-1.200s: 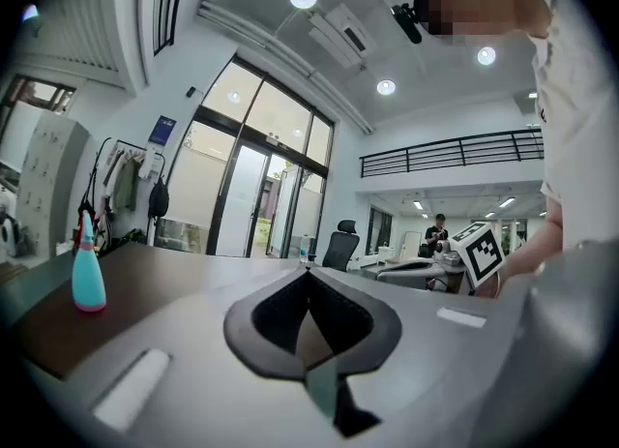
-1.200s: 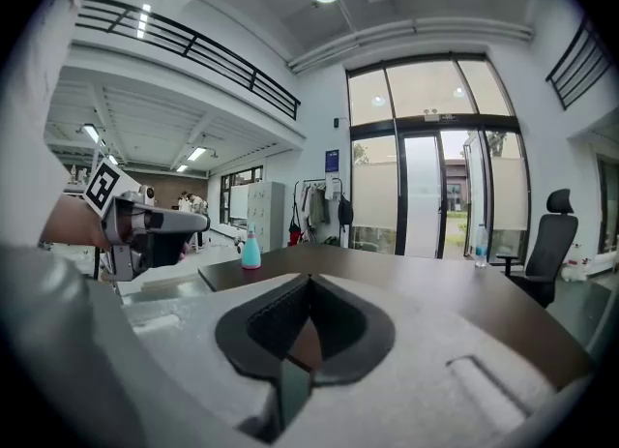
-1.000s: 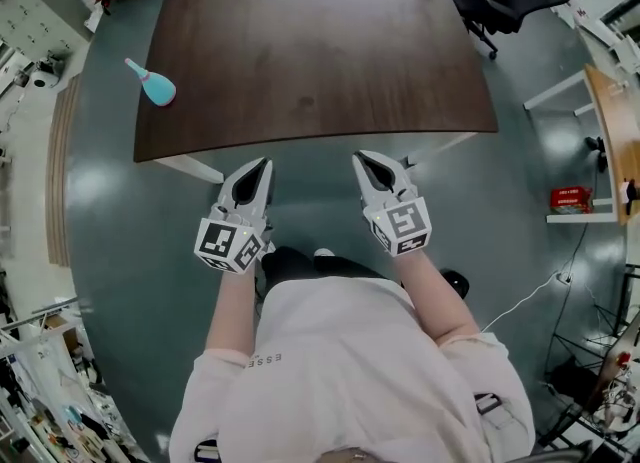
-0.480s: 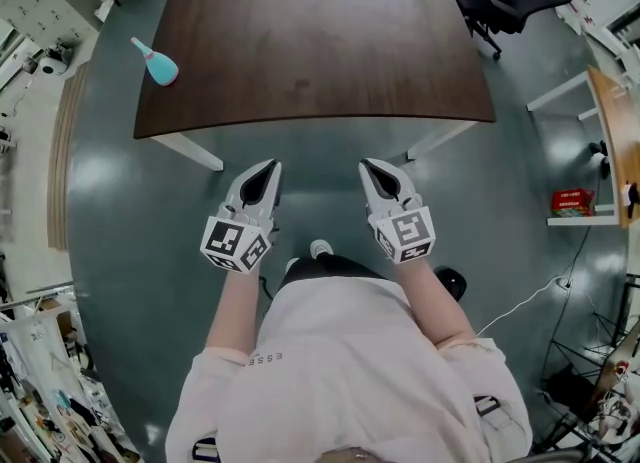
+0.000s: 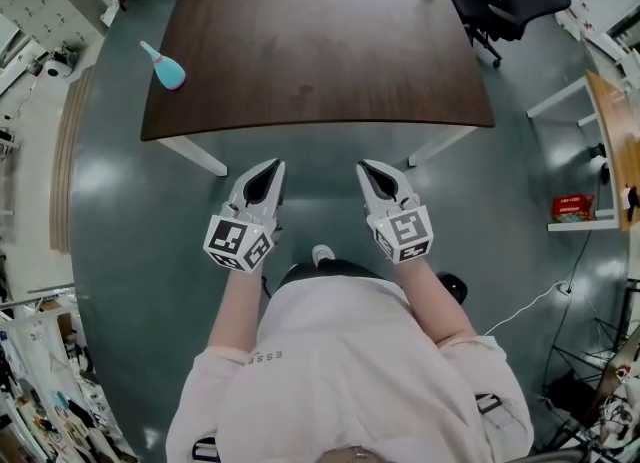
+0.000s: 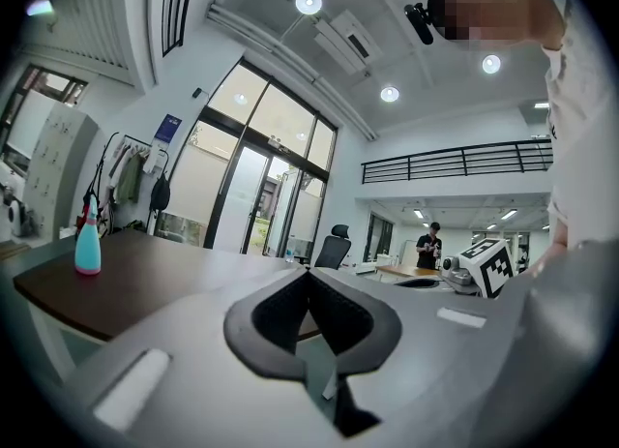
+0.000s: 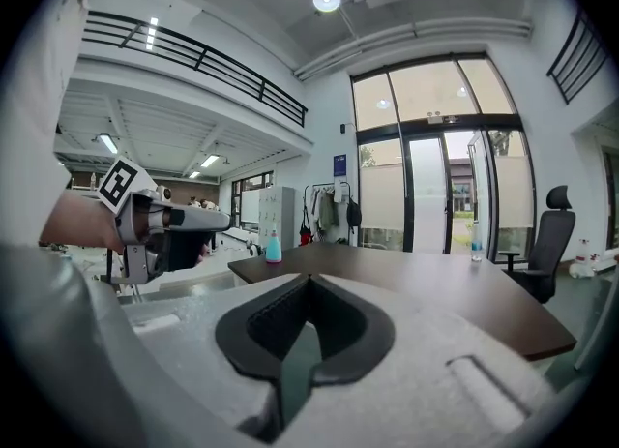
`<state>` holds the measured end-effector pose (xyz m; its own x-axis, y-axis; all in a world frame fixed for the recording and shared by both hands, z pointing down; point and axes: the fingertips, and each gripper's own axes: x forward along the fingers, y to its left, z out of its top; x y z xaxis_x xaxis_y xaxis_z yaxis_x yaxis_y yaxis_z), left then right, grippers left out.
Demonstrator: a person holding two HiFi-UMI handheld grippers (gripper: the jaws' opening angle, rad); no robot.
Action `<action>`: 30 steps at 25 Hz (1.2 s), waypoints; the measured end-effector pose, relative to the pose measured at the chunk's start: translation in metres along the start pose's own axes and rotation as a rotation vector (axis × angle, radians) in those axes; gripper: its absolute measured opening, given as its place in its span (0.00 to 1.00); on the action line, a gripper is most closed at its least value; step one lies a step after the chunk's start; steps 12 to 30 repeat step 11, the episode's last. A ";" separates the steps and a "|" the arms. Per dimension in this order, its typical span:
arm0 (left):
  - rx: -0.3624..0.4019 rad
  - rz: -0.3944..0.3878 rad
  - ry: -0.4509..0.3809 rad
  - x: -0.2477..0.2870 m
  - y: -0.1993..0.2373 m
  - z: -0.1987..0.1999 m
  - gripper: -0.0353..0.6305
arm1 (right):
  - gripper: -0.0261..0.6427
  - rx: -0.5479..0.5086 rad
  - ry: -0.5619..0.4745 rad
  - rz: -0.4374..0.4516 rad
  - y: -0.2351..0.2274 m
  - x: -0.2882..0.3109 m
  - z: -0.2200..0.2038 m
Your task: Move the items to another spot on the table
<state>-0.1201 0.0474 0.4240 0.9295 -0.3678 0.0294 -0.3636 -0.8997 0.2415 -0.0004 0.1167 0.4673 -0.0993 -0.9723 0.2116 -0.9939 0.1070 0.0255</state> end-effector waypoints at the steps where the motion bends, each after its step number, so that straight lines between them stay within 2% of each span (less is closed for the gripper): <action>1: 0.002 0.002 0.000 0.000 0.001 0.000 0.06 | 0.03 0.001 -0.001 0.002 0.001 0.002 0.000; 6: 0.009 0.029 -0.016 0.000 0.008 0.007 0.06 | 0.03 0.020 0.007 0.013 -0.002 0.006 0.002; 30: 0.027 0.024 -0.014 -0.002 0.006 0.012 0.06 | 0.03 0.007 -0.003 0.013 -0.003 0.005 0.009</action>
